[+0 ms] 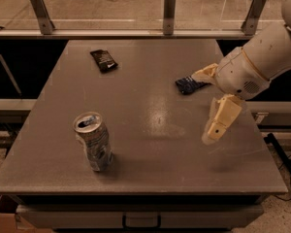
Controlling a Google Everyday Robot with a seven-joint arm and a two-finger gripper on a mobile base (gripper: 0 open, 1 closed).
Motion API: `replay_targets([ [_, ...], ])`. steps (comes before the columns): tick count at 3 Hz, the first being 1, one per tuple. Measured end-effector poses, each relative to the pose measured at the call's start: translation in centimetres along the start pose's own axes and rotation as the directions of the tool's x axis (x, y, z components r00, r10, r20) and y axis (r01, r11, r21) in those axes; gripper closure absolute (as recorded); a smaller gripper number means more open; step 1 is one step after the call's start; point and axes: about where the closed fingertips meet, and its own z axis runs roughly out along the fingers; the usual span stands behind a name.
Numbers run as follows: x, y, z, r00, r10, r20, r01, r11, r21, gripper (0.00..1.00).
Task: Move redbull can near rxbar blueberry
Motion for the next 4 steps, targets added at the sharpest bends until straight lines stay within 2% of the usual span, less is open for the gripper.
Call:
replay_targets([
  [1,-0.3,0.2,0.1,1.000,-0.012,0.021,0.013,0.9999,-0.011,0.00],
  [2,-2.7,2.4,1.0,0.995,-0.056,0.080,0.059,0.9975,-0.039,0.00],
  [3,-6.0,5.1,1.7,0.981,-0.109,0.158,0.121,0.9900,-0.072,0.00],
  [4,-9.5,7.9,3.4,0.956,-0.153,0.250,0.188,0.9745,-0.123,0.00],
])
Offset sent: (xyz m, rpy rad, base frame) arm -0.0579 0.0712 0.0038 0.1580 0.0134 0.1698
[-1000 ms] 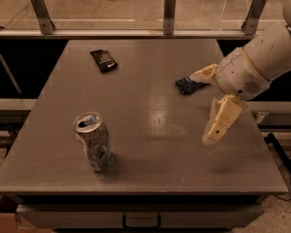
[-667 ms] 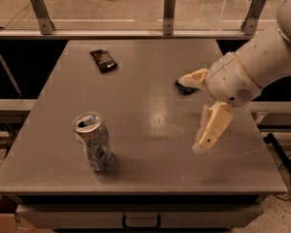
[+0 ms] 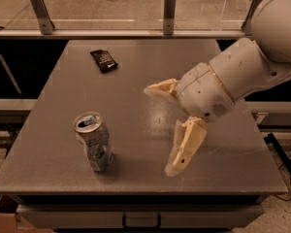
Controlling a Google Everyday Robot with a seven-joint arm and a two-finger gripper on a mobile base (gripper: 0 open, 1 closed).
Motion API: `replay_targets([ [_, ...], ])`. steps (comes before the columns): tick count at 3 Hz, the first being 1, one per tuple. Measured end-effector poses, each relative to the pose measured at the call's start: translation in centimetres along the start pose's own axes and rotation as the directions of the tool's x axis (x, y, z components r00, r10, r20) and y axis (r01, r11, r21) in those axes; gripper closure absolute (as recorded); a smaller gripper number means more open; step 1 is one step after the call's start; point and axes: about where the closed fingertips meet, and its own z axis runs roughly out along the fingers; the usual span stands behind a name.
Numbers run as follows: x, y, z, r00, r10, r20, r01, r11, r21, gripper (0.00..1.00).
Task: Move redbull can near rxbar blueberry
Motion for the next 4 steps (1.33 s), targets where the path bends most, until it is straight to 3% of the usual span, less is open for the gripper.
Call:
replay_targets([
  [1,-3.0,1.3,3.7,0.995,-0.044,0.093,0.051,0.9962,-0.071,0.00],
  [2,-4.7,1.7,7.7,0.983,-0.077,0.168,0.095,0.9899,-0.105,0.00],
  [3,-5.7,1.3,11.2,0.970,-0.081,0.231,0.106,0.9890,-0.103,0.00],
  [4,-6.1,0.6,13.1,0.960,-0.054,0.274,0.078,0.9940,-0.077,0.18],
])
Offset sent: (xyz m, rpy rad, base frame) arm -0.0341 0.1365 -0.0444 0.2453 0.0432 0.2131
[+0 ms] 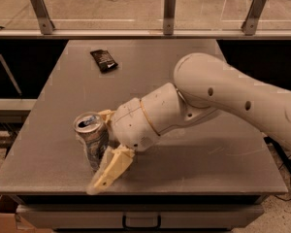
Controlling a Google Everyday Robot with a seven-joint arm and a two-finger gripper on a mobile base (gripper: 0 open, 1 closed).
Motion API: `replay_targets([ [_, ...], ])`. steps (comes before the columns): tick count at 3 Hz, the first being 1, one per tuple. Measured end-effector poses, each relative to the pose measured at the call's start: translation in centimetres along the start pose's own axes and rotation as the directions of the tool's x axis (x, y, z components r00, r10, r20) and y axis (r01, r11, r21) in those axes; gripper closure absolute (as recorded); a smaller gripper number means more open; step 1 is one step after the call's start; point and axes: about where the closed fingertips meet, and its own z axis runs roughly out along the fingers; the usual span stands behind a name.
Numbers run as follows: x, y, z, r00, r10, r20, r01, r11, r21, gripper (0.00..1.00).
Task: Move redbull can near rxbar blueberry
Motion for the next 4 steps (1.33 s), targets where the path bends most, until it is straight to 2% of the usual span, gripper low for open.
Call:
replay_targets([
  [1,0.4,-0.7,0.2,1.000,0.020,0.021,-0.021,0.9991,0.037,0.42],
  [2,0.4,-1.5,-1.3,1.000,0.017,0.016,-0.019,0.9958,0.090,0.64],
  [3,-0.6,-2.8,-5.2,1.000,-0.013,-0.022,0.017,0.9855,0.169,0.87],
  [4,-2.7,-5.0,-12.1,0.997,-0.036,-0.075,0.058,0.9493,0.309,1.00],
])
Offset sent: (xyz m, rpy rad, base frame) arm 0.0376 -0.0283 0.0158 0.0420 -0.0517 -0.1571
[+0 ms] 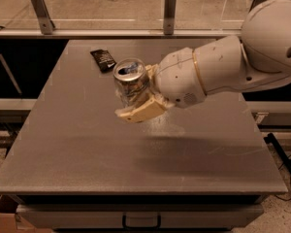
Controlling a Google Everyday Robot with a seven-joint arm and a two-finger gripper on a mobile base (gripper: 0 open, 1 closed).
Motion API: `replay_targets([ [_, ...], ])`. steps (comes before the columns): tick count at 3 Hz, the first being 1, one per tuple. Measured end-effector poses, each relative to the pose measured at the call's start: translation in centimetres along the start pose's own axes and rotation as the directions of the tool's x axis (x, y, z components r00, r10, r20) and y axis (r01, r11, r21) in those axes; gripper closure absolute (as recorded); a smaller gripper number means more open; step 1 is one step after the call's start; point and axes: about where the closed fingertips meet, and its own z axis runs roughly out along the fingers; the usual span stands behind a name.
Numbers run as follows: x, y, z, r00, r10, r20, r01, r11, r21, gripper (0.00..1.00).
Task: Move redbull can near rxbar blueberry
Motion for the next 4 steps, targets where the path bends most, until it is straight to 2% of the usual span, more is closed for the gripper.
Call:
replay_targets([
  [1,0.0,0.0,0.0,1.000,0.000,0.000,0.000,1.0000,0.000,1.00],
  [2,0.0,-0.5,-0.9,1.000,-0.020,-0.021,0.021,0.9990,0.040,1.00],
  [3,0.9,-2.8,-2.5,0.998,-0.046,-0.043,0.050,0.9945,0.092,1.00],
  [4,2.2,-6.4,-3.7,0.996,-0.073,-0.051,0.080,0.9884,0.129,1.00],
])
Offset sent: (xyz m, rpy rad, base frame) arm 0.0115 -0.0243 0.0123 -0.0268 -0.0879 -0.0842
